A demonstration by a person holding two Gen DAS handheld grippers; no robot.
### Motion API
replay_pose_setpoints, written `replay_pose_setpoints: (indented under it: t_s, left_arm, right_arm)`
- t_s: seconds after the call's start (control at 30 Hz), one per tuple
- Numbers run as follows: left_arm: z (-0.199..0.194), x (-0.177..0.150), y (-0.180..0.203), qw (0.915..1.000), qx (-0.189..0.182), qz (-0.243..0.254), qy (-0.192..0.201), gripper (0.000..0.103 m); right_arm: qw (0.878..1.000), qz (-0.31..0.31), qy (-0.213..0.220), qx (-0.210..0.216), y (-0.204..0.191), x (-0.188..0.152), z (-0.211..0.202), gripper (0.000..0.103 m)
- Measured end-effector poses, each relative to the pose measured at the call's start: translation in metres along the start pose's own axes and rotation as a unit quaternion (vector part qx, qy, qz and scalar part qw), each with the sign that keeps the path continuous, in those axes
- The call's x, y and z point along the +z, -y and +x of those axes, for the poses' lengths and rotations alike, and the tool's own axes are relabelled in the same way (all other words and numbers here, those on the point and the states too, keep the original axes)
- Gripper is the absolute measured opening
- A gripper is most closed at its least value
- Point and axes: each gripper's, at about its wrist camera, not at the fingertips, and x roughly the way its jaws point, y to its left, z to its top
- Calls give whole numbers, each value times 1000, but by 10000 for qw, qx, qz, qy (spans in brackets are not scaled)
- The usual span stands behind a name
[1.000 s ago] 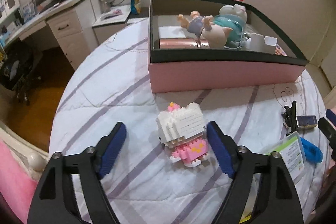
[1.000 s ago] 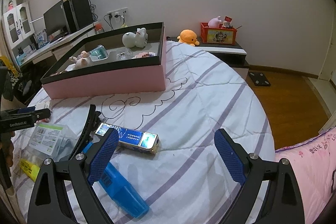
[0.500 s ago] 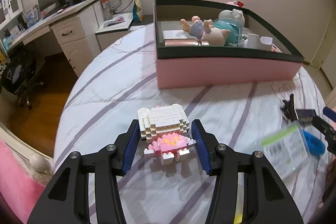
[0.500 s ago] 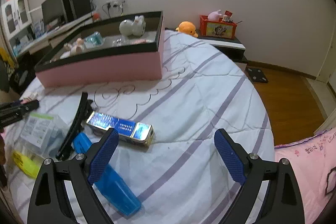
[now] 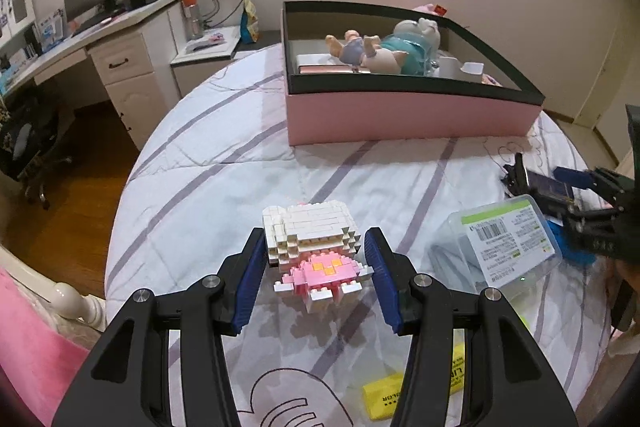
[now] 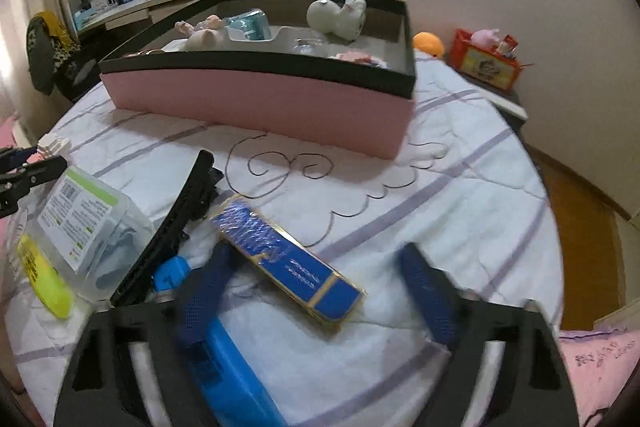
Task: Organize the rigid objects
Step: 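Grasp the white-pink block figure with the left tool while the right tool grasps the blue package, then carry block figure and blue package into the pink box and release both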
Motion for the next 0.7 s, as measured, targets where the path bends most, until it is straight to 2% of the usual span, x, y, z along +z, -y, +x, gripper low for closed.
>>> replay_pose_setpoints:
  t_s: [0.03,0.1,0.17,0.33,0.7]
  left_arm:
    - [-1,0,0,10000,4,-4,11,51]
    - [-1,0,1,10000,2,2,13,51]
    - [-3,0,0,10000,-43,-24,47,51]
    - [-9,2,3,9998,-105,11,179,51]
    - [-43,14,17,9970,-164,96,750,51]
  right_arm:
    - [9999,27,73,63,0,0,-3,50]
    - [9998,128,132,107,1,-1,-6,30]
    - [9991,287,236,225,3,-3,-9,21]
    - [9979,486,414,146,3,-5,-17,21]
    - [9873,857,1326,-168,-8,-1,-65,21]
